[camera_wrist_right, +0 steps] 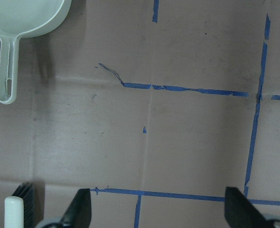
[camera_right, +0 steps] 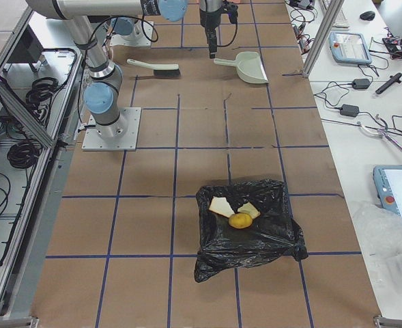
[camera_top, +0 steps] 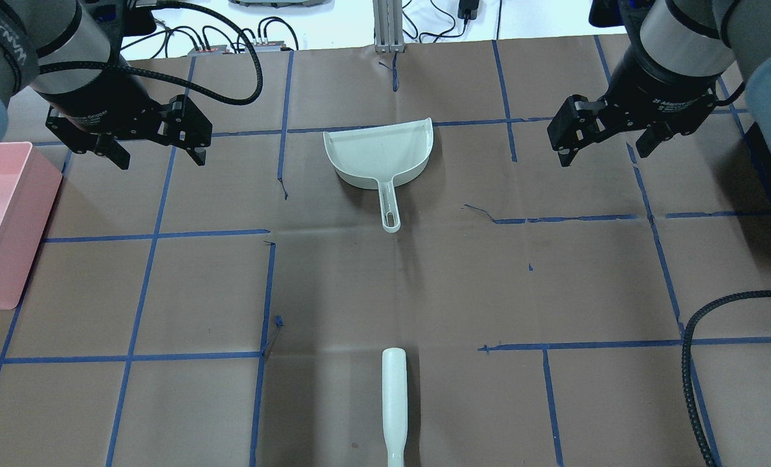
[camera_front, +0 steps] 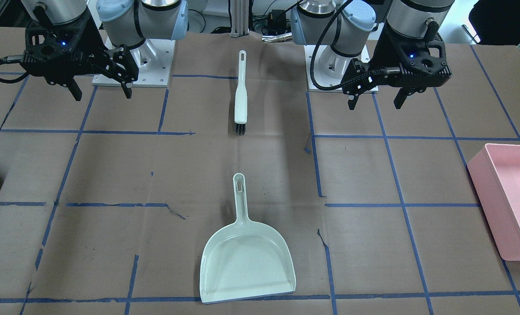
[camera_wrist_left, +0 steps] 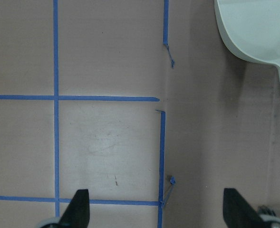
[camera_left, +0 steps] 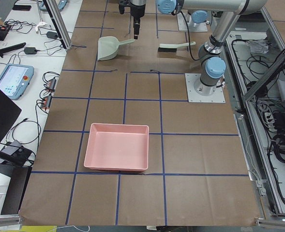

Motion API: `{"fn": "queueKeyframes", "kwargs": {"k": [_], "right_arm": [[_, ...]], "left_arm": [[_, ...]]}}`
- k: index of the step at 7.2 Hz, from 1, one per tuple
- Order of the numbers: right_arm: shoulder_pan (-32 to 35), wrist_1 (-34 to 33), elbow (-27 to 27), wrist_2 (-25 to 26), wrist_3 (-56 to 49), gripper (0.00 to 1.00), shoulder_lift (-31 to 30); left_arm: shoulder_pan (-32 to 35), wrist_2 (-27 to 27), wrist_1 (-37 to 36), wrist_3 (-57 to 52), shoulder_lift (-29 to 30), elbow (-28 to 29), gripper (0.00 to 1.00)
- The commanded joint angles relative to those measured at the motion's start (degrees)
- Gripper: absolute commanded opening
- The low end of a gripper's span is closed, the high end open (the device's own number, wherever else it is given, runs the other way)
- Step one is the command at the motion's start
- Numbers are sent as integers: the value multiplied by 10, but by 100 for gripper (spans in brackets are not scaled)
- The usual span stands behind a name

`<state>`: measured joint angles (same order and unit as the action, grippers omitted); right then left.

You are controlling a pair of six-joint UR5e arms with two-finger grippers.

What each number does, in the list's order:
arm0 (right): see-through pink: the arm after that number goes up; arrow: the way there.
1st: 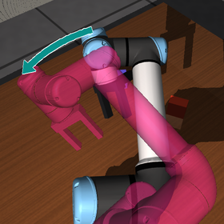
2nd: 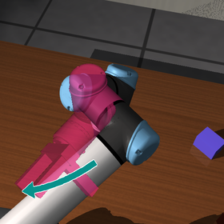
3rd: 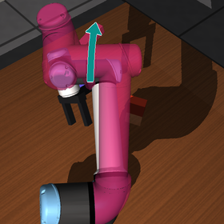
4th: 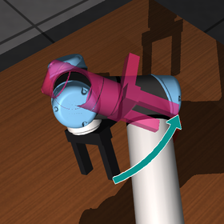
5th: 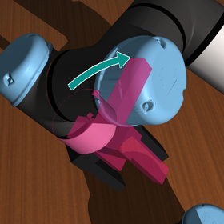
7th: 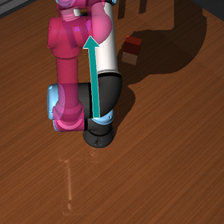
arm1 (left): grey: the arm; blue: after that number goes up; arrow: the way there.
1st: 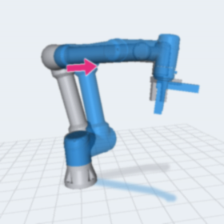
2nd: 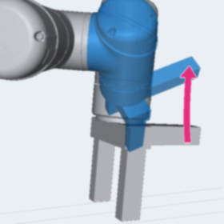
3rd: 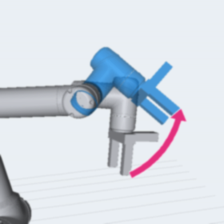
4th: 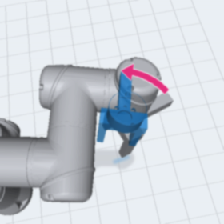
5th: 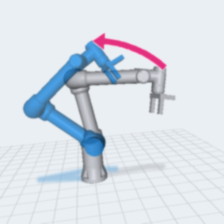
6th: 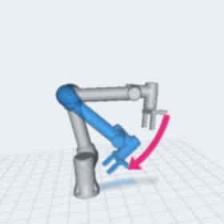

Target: Sweep and dump trash in nearest bin

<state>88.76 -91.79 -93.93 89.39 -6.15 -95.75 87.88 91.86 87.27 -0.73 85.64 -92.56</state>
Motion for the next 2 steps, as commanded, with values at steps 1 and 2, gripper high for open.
{"fn": "queueKeyframes", "kwargs": {"k": [1,2], "right_arm": [[0,0,0,0,0,100,0],[0,-1,0,0,0,100,0]], "left_arm": [[0,0,0,1,0,0,100],[0,0,0,1,0,0,100]]}}
